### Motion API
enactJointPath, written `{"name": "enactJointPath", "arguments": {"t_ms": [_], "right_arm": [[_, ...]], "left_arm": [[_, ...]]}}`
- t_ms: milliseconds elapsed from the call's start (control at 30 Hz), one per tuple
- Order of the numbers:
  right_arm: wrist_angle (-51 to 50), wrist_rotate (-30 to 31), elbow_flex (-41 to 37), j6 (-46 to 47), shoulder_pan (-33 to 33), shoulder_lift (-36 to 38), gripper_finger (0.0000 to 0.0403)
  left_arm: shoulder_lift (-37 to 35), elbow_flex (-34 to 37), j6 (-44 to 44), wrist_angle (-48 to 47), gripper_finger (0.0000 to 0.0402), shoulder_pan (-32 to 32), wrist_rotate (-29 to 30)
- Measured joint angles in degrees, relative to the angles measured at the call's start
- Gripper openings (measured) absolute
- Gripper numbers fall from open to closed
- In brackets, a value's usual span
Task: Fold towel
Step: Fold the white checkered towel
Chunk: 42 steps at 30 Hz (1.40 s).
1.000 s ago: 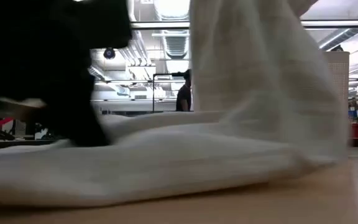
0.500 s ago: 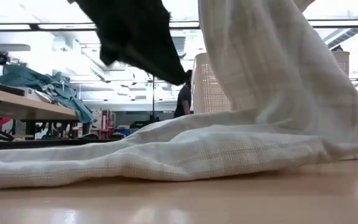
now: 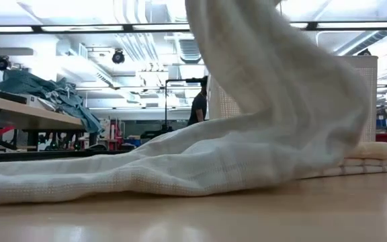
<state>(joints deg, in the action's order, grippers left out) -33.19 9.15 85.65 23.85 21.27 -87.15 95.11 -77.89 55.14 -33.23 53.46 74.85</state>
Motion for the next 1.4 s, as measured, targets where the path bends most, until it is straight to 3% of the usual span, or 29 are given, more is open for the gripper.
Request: {"name": "enactJointPath", "arguments": {"t_ms": [167,400,800,1100,1400], "right_arm": [[4.9,-3.7,0.0,-1.2,-2.8,-4.0,0.0009],[12.5,-9.2,0.3,-1.5,-6.1,-10.6,0.0009],[12.6,-9.4,9.8,-5.5,-7.1,-22.4,0.0009],[11.5,-9.1,17.4,-6.6,-7.1,-31.5,0.0008],[4.3,-9.1,28.5,-8.6,-6.7,-40.3,0.0008]], "left_arm": [[-0.2,-0.1,-0.6,0.1,0.0036,3.2,4.9],[0.0,-0.1,-0.6,0.1,0.0036,3.5,5.2],[0.0,0.0,-0.6,0.2,0.0036,4.4,5.2],[0.0,-0.7,1.7,1.0,0.0036,9.0,5.8],[0.0,-0.7,4.1,1.7,0.0036,11.6,8.4]]}}
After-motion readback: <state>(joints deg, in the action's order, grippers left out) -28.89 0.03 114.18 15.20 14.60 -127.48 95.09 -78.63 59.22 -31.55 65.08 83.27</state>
